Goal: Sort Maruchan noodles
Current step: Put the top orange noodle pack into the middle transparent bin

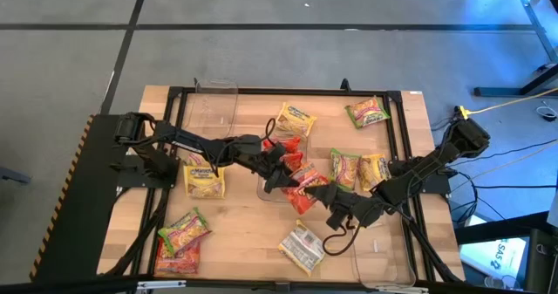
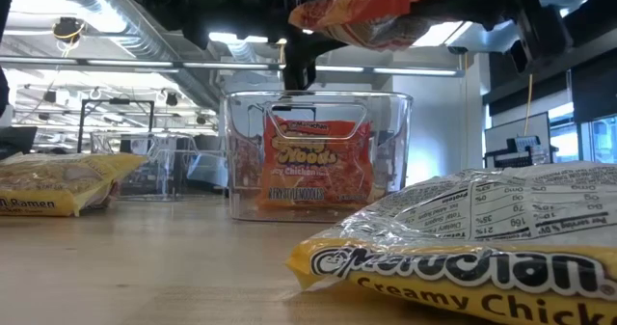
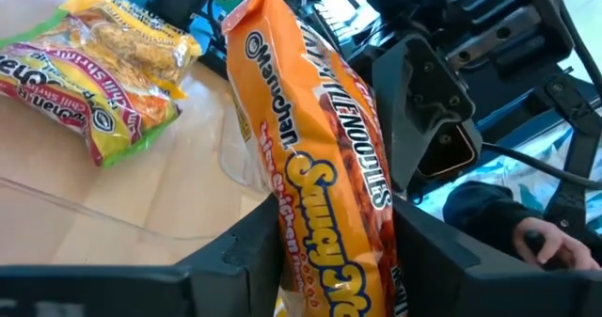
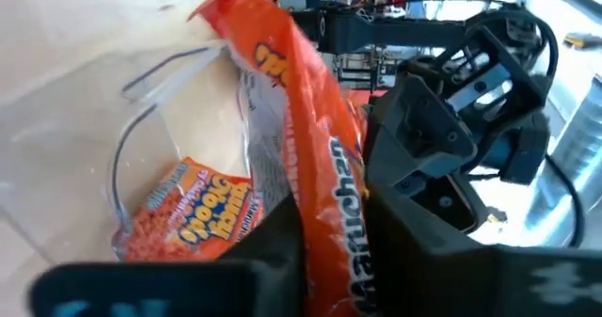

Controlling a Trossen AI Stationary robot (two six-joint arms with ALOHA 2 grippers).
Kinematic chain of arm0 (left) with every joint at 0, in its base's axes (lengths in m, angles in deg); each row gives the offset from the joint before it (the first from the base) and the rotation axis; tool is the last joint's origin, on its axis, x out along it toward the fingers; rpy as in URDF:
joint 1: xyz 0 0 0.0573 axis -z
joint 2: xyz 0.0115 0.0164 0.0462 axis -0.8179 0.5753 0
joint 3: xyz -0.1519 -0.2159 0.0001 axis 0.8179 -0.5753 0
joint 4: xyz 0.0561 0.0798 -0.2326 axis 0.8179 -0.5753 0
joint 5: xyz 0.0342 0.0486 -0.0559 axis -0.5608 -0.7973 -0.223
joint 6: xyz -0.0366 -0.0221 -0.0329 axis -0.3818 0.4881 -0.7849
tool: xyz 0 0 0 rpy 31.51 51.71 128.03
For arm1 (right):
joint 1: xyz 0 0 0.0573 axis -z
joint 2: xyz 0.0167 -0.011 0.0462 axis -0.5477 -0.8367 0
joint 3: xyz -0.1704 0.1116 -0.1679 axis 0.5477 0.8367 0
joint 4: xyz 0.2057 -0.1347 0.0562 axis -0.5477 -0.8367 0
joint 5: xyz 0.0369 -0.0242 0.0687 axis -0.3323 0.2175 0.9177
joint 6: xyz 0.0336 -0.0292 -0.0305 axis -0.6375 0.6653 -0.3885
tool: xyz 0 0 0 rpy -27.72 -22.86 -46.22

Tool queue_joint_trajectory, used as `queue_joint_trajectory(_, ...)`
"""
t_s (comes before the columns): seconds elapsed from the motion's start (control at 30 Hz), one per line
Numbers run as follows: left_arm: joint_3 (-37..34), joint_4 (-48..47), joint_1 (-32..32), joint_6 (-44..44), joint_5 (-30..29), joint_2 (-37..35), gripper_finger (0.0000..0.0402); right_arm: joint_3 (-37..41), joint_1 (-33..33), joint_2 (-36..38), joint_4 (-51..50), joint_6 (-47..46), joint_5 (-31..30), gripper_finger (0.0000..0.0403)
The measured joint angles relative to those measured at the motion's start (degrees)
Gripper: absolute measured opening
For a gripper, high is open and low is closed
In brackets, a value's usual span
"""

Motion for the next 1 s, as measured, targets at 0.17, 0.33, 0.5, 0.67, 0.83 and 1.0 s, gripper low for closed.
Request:
queue_joint_trajectory(0.17,0.02,0.3,-0.04,1.19,-1.15,-0.04,0.0155,0.0,-0.15,0.0,0.05,-5.67,-2.55,0.0159)
queue_joint_trajectory(0.33,0.11,0.26,-0.31,3.06,-1.63,-1.15,0.0155,0.0,-2.4,0.0,0.12,-6.71,-11.02,0.0205)
queue_joint_trajectory(0.5,0.1,-0.44,-0.96,5.46,-1.79,-2.9,0.0153,0.0,-5.22,1.31,-0.44,-7.42,-19.25,0.0208)
queue_joint_trajectory(0.67,0.01,-1.59,-1.39,8.74,-2.1,-5.29,0.0138,0.0,-6.13,4.96,-8.14,-18.61,-23.12,0.02)
queue_joint_trajectory(0.83,0.0,-2.98,-1.42,11.86,-3.85,-7.68,0.0131,-0.02,-6.02,10.54,-27.07,-39.94,-22.85,0.0198)
queue_joint_trajectory(1.0,0.02,-3.18,-1.88,13.42,-4.66,-8.44,0.0131,0.02,-6.01,15.48,-39.34,-55.44,-19.61,0.0198)
